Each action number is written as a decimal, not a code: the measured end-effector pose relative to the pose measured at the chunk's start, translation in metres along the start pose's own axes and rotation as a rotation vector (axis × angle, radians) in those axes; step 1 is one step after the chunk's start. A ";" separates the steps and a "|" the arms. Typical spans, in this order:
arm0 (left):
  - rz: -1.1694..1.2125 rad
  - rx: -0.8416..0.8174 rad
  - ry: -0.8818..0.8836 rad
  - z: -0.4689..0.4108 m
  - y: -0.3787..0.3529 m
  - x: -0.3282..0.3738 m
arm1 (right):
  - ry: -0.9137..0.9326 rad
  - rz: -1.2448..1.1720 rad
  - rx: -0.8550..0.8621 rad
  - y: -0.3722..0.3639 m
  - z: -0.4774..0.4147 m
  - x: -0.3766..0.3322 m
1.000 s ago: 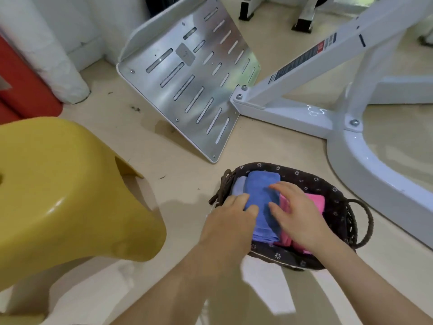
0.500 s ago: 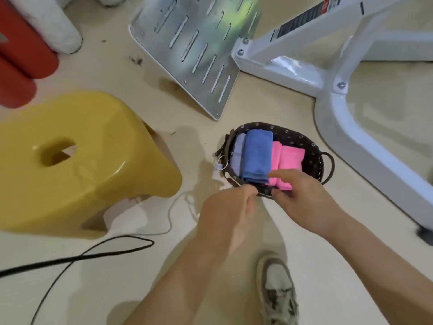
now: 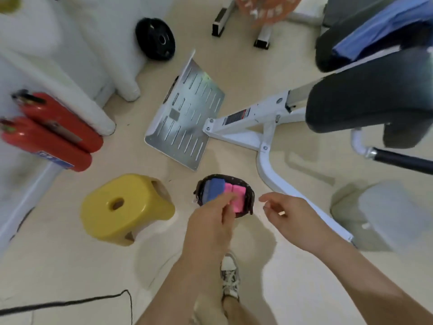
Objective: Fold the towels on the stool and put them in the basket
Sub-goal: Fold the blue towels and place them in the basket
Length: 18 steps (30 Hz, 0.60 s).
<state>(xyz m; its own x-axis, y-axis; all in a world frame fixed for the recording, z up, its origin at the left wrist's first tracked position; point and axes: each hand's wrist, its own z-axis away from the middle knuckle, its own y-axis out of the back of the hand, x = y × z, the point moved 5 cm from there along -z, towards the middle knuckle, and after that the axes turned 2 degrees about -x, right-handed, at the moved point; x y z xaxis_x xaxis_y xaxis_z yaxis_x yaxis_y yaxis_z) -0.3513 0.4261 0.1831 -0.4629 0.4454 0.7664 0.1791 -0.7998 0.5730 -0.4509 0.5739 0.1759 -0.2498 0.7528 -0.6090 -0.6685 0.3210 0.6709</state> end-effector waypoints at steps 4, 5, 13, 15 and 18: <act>0.032 0.035 -0.048 0.024 0.018 0.094 | -0.033 -0.060 0.100 0.092 0.051 -0.005; 0.020 0.018 -0.043 0.025 0.014 0.102 | -0.036 -0.078 0.119 0.103 0.057 -0.001; -0.013 0.021 -0.086 0.060 -0.015 0.220 | -0.109 -0.188 0.221 0.218 0.122 0.050; -0.101 0.025 -0.068 0.054 -0.026 0.241 | -0.118 -0.233 0.202 0.238 0.114 0.065; -0.203 0.101 -0.021 0.015 -0.049 0.267 | -0.090 -0.231 0.108 0.262 0.080 0.084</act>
<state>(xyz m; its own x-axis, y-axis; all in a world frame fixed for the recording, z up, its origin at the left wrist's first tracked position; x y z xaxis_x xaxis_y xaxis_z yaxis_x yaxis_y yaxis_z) -0.4704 0.5906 0.3644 -0.4805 0.6023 0.6375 0.1702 -0.6490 0.7415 -0.5904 0.7673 0.3342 -0.0328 0.6986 -0.7148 -0.6204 0.5465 0.5625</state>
